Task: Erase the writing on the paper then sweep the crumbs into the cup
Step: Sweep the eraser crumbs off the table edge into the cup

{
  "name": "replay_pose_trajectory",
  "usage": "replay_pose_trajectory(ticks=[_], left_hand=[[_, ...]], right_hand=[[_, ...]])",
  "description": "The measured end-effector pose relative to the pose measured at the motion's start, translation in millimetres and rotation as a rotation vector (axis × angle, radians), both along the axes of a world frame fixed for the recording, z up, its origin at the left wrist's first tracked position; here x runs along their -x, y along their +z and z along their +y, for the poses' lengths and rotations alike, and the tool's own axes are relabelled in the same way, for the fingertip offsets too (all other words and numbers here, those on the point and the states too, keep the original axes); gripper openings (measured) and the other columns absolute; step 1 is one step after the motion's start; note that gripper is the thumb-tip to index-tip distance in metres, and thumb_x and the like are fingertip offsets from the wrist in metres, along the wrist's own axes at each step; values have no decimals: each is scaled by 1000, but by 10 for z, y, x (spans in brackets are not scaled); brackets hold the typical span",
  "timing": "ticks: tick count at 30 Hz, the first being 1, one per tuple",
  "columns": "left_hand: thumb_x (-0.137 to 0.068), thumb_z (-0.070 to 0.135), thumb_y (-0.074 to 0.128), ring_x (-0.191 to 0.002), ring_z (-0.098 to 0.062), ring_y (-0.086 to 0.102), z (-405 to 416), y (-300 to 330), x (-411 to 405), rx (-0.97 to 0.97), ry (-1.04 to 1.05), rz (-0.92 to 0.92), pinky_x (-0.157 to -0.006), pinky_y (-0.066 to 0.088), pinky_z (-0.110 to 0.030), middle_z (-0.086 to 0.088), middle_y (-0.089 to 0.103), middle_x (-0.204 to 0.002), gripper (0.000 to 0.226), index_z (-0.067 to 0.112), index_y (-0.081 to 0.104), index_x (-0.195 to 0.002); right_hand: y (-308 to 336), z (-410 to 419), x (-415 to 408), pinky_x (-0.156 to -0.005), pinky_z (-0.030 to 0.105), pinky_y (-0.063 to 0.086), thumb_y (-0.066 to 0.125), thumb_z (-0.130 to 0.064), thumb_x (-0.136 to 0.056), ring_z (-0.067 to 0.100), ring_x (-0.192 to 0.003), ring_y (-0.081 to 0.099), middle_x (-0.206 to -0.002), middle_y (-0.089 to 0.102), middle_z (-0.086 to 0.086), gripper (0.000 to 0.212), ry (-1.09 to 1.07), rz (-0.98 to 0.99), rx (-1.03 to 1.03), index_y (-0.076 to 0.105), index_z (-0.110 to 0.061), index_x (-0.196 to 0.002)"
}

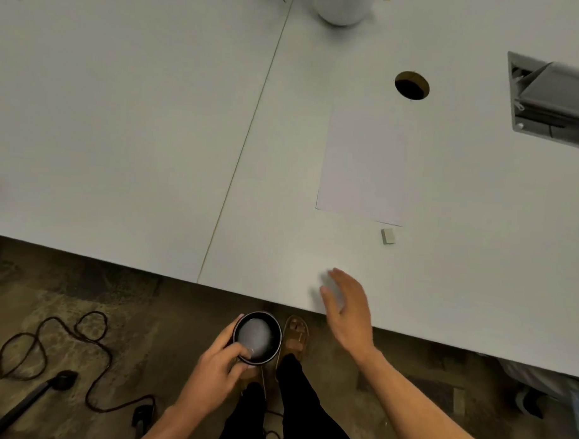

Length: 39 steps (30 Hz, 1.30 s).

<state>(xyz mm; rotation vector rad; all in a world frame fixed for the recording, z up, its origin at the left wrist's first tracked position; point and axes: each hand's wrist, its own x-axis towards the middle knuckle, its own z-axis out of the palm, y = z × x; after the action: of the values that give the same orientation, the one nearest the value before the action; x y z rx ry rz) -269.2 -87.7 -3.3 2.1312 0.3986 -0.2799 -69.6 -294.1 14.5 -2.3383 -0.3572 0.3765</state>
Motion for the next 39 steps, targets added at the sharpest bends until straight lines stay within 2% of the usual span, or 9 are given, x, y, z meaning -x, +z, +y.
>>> replay_pose_trajectory(ticks=[2, 4, 7, 10, 15, 21, 26, 30, 39], left_hand=[[-83, 6, 78, -134, 25, 23, 0, 83, -15, -9, 2, -23, -101, 25, 4, 34, 23, -154, 42, 44, 60, -81], [-82, 8, 79, -135, 25, 22, -20, 176, -76, -10, 13, -50, -103, 26, 3, 41, 22, -151, 35, 39, 64, -84], [-81, 9, 81, -139, 20, 24, -59, 318, -198, -13, 25, -96, -107, 28, -1, 34, 28, -153, 34, 38, 65, -88], [-76, 5, 85, -136, 21, 28, -84, 459, -392, -15, 63, -154, -106, 28, -1, 24, 37, -149, 39, 36, 66, -88], [-72, 5, 88, -136, 13, 36, -66, 698, -610, -8, 42, -186, -105, 32, -2, 16, 45, -145, 44, 37, 64, -90], [-62, -11, 88, -132, 5, 47, 85, 896, -843, -77, 97, -264, -106, 36, -6, 4, 55, -139, 54, 34, 68, -83], [-69, -2, 87, -119, -17, 59, 187, 945, -1274, -131, 204, -272, -96, 41, -3, 3, 60, -128, 34, 22, 71, -85], [-78, 5, 83, -125, -26, 56, 315, 947, -1627, -105, 254, -244, -100, 44, -22, -6, 61, -131, 27, 24, 69, -91], [-80, 7, 82, -126, -18, 53, 805, 906, -2169, -105, 216, -290, -102, 35, -4, -6, 60, -135, 26, 25, 67, -91]], right_hand=[[70, -25, -283, -105, 28, 32, 50, -48, -95, 10, -125, 45, -135, 53, -5, 42, -157, 3, -17, 54, -25, -130], [158, -57, -598, -102, 29, 36, 54, -42, -94, 17, -120, 50, -131, 57, 1, 39, -291, -2, -41, 57, -20, -126], [240, -127, -1017, -101, 39, 44, 57, -34, -95, 23, -116, 55, -126, 61, 7, 37, -445, -17, -42, 59, -12, -124], [274, -205, -1388, -98, 39, 45, 59, -33, -93, 25, -114, 56, -122, 62, 9, 39, -541, -12, 13, 58, -10, -124], [241, -261, -1867, -96, 41, 43, 62, -34, -89, 30, -119, 53, -126, 59, 12, 47, -507, 43, 137, 54, -7, -127], [190, -198, -2066, -97, 45, 41, 68, -40, -85, 36, -128, 41, -134, 50, 18, 68, -465, 148, 250, 43, -2, -136], [198, -81, -2050, -89, 45, 44, 74, -35, -81, 38, -119, 43, -126, 50, 21, 70, -422, 113, 405, 40, -1, -131], [212, -14, -2131, -89, 45, 45, 76, -27, -79, 37, -121, 43, -128, 49, 18, 76, -454, 168, 381, 33, -4, -137], [222, 219, -2181, -79, 42, 53, 69, -5, -72, 36, -97, 59, -105, 60, 16, 40, -563, 314, 196, 49, -3, -106]])
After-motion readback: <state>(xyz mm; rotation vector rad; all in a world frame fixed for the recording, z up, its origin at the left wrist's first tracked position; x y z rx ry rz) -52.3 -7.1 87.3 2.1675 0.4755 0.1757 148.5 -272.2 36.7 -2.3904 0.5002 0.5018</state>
